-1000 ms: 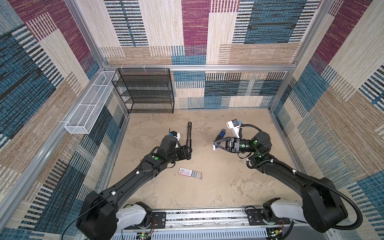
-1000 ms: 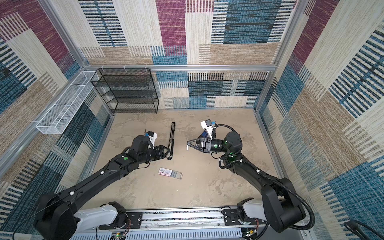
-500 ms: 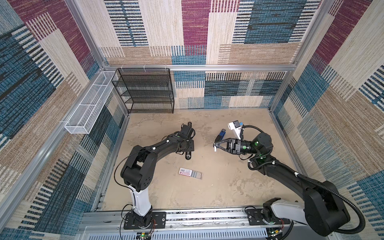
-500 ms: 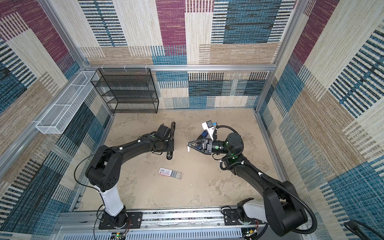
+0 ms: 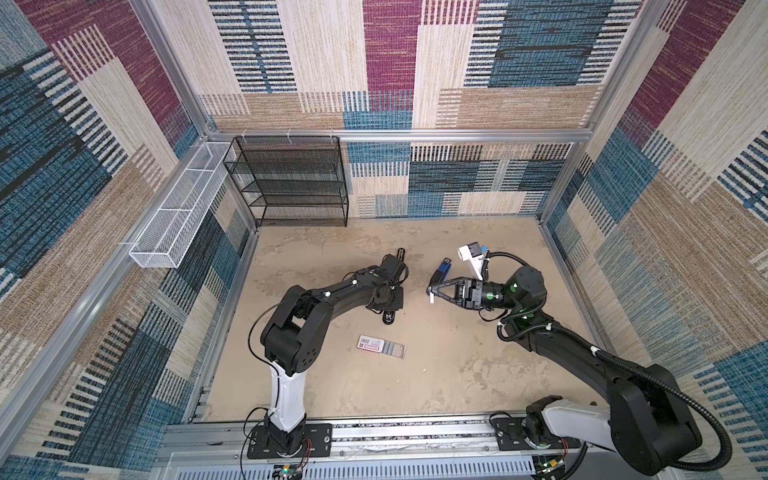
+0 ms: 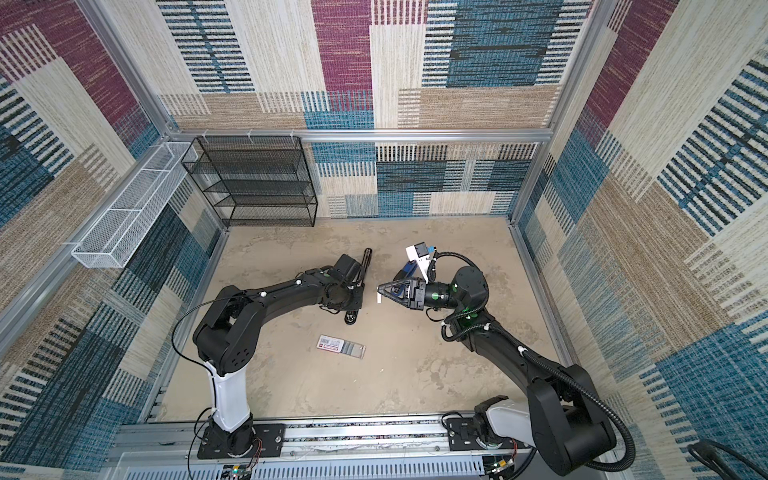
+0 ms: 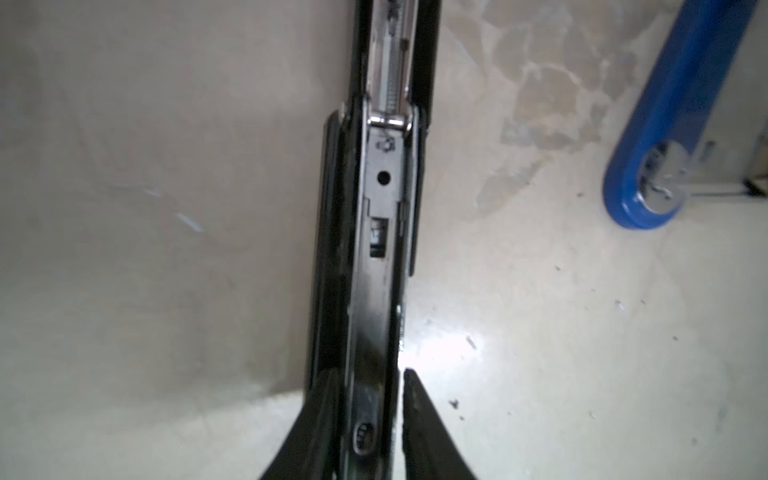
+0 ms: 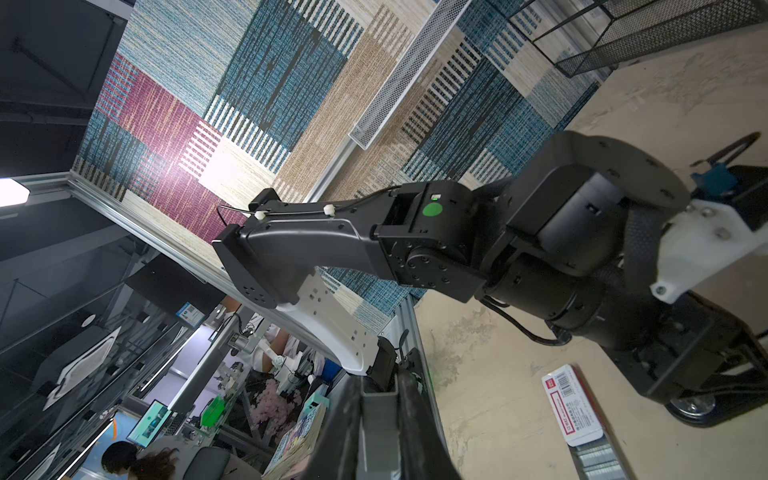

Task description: Load the staples into the stapler

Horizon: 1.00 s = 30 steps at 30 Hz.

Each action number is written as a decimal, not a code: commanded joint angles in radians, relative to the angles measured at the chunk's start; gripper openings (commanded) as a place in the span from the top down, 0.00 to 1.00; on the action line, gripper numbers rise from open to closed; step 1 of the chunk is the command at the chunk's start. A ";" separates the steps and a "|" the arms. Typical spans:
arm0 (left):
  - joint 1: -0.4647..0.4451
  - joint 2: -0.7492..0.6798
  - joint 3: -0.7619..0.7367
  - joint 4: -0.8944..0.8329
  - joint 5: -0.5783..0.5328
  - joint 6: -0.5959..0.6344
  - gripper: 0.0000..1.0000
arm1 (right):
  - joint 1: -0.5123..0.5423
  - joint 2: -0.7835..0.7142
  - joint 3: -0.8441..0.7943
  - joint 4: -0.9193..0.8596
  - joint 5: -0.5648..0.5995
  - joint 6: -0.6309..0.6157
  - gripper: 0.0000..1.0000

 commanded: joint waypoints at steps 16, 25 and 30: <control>-0.098 -0.020 -0.030 0.078 0.337 -0.133 0.54 | -0.038 -0.017 0.019 -0.103 0.014 -0.083 0.80; -0.115 -0.074 -0.065 0.090 0.333 -0.113 0.55 | -0.076 -0.014 0.068 -0.226 0.037 -0.156 0.79; -0.068 -0.273 -0.277 0.099 0.247 -0.154 0.55 | -0.076 0.018 0.096 -0.281 0.047 -0.202 0.79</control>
